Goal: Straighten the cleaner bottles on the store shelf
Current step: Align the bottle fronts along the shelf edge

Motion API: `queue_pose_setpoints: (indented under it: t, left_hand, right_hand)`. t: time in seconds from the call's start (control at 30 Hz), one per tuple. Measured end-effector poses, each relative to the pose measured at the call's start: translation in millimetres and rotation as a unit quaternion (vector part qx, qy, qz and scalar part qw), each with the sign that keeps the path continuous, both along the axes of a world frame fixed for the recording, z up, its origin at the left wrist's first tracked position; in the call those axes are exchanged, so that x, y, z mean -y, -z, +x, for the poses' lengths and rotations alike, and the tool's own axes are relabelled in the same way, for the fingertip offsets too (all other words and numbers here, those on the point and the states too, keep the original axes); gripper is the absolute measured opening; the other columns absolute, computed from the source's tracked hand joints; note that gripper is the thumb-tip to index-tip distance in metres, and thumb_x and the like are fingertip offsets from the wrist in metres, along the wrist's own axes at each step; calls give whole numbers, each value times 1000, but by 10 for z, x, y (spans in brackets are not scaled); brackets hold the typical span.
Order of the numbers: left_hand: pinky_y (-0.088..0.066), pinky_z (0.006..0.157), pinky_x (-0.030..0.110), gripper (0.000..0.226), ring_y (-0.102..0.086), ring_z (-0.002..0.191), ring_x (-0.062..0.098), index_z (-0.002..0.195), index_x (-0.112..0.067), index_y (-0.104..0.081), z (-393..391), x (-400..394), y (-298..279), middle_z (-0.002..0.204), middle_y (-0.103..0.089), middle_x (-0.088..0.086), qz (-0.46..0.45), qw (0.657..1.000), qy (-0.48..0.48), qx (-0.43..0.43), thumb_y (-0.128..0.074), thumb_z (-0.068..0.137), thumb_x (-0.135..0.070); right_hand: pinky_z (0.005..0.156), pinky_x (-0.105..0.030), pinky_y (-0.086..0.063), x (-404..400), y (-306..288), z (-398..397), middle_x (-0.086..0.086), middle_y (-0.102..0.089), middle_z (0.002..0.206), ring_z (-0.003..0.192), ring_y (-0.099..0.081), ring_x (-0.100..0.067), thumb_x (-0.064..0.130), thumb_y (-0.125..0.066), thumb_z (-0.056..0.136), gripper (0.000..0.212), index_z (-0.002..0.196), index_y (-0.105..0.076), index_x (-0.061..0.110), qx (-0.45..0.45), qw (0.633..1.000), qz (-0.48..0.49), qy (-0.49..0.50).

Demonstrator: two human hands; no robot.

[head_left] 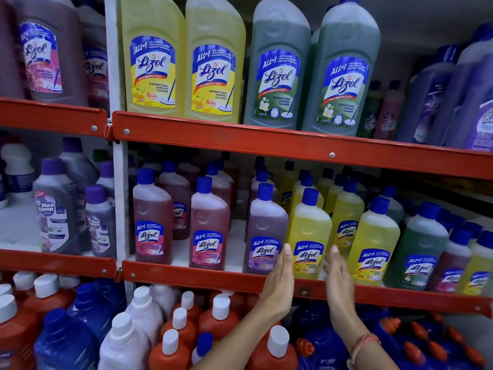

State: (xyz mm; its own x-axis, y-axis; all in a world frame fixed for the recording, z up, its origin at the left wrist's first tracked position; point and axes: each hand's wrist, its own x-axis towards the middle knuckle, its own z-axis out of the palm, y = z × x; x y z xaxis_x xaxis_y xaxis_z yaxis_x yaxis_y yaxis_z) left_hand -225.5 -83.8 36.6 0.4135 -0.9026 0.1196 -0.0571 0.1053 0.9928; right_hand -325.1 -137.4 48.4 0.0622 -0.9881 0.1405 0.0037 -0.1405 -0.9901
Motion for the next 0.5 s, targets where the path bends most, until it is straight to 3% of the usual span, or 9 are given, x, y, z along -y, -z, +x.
queue_pose_setpoints:
  t: [0.07,0.23,0.33,0.4,0.5]
  left_hand:
    - [-40,110,44,86,-57,123,13,127,-51,-54,10,120,60,130,-65,-7,8,999,-21,-47,-17,65,-98]
    - [-32,116,46,92,-49,130,15,119,-57,-56,59,129,-30,138,-58,-8,12,997,-4,-77,-13,52,-103]
    - [-23,120,52,84,-44,136,19,107,-67,-55,51,97,-113,145,-53,-6,27,999,2,-46,-6,50,-104]
    - [-20,120,51,92,-47,134,20,119,-59,-55,32,55,-185,147,-50,-4,42,999,-3,-34,-2,56,-99]
    - [-18,118,50,86,-47,134,20,133,-48,-50,10,21,-235,150,-46,-3,58,998,4,-4,0,71,-81]
  right_hand:
    - [111,-46,-37,35,3,-17,-1,-59,139,131,-51,-24,77,-31,86,69,141,-45,38,-6,999,-10,-36]
    - [104,-37,-39,45,-115,-105,9,-59,128,124,-52,-17,76,-29,86,72,144,-44,34,-17,997,-24,-67]
    - [112,-46,-38,83,-128,-152,6,-54,144,134,-49,-18,87,-31,76,84,146,-40,40,-14,998,-20,-60]
    - [115,-50,-36,119,-113,-186,6,-47,152,139,-44,-18,91,-32,71,90,147,-38,42,-17,998,-24,-56]
    - [113,-49,-38,139,-137,-232,2,-42,155,139,-44,-22,82,-34,79,85,150,-35,34,-8,998,-23,-60]
